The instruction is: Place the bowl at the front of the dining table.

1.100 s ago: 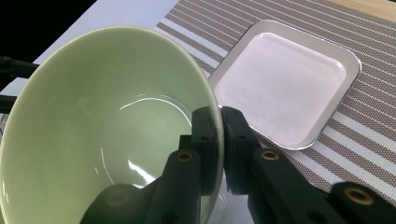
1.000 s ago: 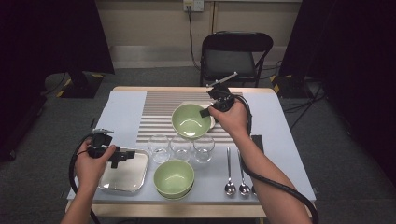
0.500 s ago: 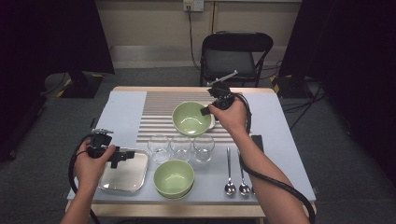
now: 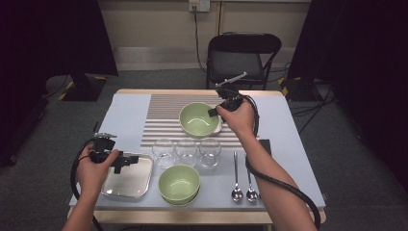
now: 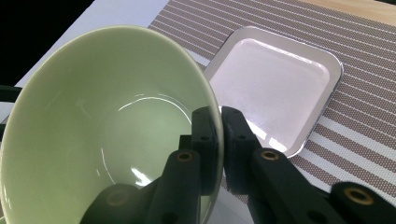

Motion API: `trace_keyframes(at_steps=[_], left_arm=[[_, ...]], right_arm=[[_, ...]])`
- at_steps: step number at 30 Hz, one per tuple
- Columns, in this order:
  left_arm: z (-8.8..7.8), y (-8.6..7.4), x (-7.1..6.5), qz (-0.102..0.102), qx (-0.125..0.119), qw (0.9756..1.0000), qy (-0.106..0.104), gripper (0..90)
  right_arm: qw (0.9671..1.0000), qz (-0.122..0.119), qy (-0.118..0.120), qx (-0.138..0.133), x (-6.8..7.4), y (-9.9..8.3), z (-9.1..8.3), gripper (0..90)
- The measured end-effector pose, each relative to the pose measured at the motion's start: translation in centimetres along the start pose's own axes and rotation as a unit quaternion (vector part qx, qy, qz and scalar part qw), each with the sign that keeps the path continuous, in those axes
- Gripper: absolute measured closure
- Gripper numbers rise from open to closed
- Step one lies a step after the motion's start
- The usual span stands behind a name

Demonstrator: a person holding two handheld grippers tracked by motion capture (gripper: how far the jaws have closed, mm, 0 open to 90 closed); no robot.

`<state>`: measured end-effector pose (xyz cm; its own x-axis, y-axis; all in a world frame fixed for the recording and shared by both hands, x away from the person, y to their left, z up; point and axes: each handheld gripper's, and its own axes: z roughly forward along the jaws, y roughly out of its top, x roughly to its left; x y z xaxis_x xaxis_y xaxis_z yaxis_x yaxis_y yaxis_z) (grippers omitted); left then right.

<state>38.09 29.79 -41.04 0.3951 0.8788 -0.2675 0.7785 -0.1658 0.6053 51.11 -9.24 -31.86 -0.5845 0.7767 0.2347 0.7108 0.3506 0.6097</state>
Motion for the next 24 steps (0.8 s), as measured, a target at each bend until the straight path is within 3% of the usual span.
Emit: trace_keyframes(at_steps=[24], left_arm=[[0.0,-0.1,0.1,-0.001,0.0,1.0,0.004,23.4]], right_arm=[[0.9996,0.019,-0.016,-0.01,-1.6,0.4,0.9,84.9]])
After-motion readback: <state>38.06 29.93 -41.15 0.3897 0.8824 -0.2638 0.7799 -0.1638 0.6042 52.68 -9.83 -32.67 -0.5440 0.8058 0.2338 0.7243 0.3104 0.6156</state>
